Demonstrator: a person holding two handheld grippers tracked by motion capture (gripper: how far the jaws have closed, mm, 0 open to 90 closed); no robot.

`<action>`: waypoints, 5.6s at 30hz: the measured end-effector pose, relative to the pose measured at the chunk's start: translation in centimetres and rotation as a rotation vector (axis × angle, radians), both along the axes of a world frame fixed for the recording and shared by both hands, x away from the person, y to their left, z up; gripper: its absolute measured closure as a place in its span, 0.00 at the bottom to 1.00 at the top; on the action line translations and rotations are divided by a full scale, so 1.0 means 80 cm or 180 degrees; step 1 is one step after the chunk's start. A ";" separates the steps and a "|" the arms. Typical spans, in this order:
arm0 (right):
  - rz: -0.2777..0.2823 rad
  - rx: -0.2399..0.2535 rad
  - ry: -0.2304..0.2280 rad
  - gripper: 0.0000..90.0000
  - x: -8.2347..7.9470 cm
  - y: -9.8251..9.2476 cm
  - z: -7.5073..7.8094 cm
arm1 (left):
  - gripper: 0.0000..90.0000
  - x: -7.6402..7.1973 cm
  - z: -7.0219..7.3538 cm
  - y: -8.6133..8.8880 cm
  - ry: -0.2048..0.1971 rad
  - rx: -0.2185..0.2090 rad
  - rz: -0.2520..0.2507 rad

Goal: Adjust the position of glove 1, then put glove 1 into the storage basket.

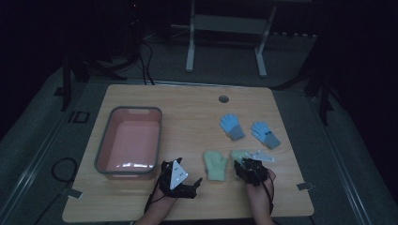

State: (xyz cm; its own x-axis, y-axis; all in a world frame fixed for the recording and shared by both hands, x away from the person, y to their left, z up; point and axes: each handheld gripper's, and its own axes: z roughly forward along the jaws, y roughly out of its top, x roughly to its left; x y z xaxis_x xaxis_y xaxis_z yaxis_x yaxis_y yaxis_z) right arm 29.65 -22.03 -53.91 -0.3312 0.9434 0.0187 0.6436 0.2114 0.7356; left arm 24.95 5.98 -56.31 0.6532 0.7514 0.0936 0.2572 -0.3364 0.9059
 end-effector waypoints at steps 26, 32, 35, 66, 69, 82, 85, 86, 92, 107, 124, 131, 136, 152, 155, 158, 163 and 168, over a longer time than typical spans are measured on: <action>0.1182 -0.0072 -0.0144 0.71 0.018 -0.062 0.037 | 0.02 0.000 0.000 0.003 0.0006 -0.0054 -0.0008; 0.1149 -0.0101 -0.0134 0.71 0.016 -0.056 0.013 | 0.02 0.000 0.000 0.003 0.0007 -0.0059 -0.0008; 0.1092 -0.0140 -0.0112 0.70 0.020 -0.055 -0.001 | 0.02 0.000 0.000 0.003 0.0005 -0.0056 -0.0012; 0.0891 -0.0059 -0.0510 0.96 -0.001 -0.012 0.071 | 0.02 0.000 0.000 0.002 0.0011 -0.0035 -0.0020; 0.0969 -0.0045 -0.0545 0.96 0.000 0.002 0.077 | 0.02 0.000 0.000 0.002 0.0000 -0.0039 -0.0017; 0.1172 -0.0031 -0.0452 0.96 -0.011 0.056 0.065 | 0.02 0.000 0.000 0.002 -0.0009 -0.0034 -0.0026; 0.1192 -0.0057 -0.0443 0.96 -0.014 0.064 0.061 | 0.02 0.000 0.000 0.001 -0.0012 -0.0032 -0.0030; 0.1193 -0.0056 -0.0439 0.96 -0.014 0.065 0.059 | 0.02 0.000 0.000 0.001 -0.0012 -0.0029 -0.0030; 0.1182 -0.0134 -0.0429 0.96 -0.013 0.069 0.051 | 0.02 -0.001 0.000 0.001 -0.0014 -0.0028 -0.0030; 0.1134 -0.0197 -0.0248 0.95 -0.007 0.072 0.017 | 0.02 0.000 0.000 0.001 -0.0003 -0.0026 -0.0039; 0.1258 -0.0082 -0.0165 0.80 -0.004 0.064 0.018 | 0.02 -0.003 0.000 -0.001 -0.0077 -0.0170 -0.0215; 0.1315 -0.0026 -0.0185 0.52 0.002 0.050 0.035 | 0.06 0.000 0.000 0.005 0.0013 -0.0307 -0.0120; 0.1428 0.0120 -0.0047 0.24 0.009 0.042 0.032 | 0.06 -0.005 0.000 -0.005 -0.0014 -0.0029 -0.0227; 0.1473 0.0267 -0.0052 0.15 0.022 0.005 0.046 | 0.06 -0.003 0.021 -0.015 0.0430 -0.0177 -0.0741; 0.1375 0.0257 -0.0047 0.13 0.027 0.004 0.049 | 0.07 -0.005 0.025 -0.019 0.0380 -0.0009 -0.0838; 0.1428 0.0388 0.0007 0.15 0.033 0.002 0.051 | 0.07 -0.006 0.028 -0.023 0.0320 0.0083 -0.1043; 0.1472 0.0401 0.0007 0.27 0.046 0.006 0.050 | 0.13 0.000 0.032 -0.032 0.0243 0.0173 -0.1219; 0.1524 0.0427 0.0054 0.38 0.058 0.013 0.047 | 0.26 0.011 0.033 -0.041 0.0203 0.0271 -0.1353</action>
